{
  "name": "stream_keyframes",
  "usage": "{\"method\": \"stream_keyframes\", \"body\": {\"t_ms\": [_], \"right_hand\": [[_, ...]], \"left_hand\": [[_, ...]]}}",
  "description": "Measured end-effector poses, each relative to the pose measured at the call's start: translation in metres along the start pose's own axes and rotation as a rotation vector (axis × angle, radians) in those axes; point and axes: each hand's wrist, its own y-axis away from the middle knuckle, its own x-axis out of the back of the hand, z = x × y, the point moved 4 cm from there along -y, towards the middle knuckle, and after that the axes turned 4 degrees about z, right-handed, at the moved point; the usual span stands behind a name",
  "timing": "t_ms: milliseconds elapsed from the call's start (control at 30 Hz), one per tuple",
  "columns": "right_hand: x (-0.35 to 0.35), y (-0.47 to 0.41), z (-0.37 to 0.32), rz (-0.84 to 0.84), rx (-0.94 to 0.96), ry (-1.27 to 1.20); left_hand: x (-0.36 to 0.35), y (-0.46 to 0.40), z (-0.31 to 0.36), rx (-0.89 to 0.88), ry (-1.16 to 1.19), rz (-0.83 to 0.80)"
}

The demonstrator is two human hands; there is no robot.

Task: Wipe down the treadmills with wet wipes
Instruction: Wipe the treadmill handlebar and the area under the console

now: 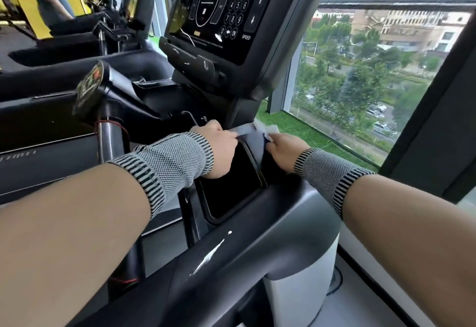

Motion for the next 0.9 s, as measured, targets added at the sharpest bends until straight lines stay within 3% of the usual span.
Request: {"method": "stream_keyframes", "body": {"t_ms": [67, 167, 333, 500, 633, 800, 900], "right_hand": [[0.001, 0.009, -0.014, 0.018, 0.04, -0.025], [0.001, 0.023, -0.044, -0.01, 0.251, -0.077], [0.003, 0.011, -0.01, -0.038, -0.025, -0.041], [0.002, 0.021, -0.036, -0.044, 0.162, -0.151], [0.001, 0.007, -0.014, -0.049, -0.059, -0.159], [0.004, 0.014, -0.037, -0.008, 0.049, -0.232], [0.001, 0.003, -0.022, 0.002, -0.119, -0.176]], "left_hand": [[-0.005, -0.003, -0.003, 0.047, 0.033, 0.002], [-0.006, -0.005, -0.002, 0.107, 0.061, 0.008], [-0.012, -0.006, -0.005, 0.102, 0.112, 0.015], [-0.008, -0.007, -0.004, 0.068, 0.096, 0.012], [-0.009, -0.007, -0.001, 0.047, 0.063, 0.109], [-0.015, -0.011, -0.011, 0.103, 0.175, 0.006], [-0.018, -0.013, -0.01, 0.101, 0.179, 0.012]]}}
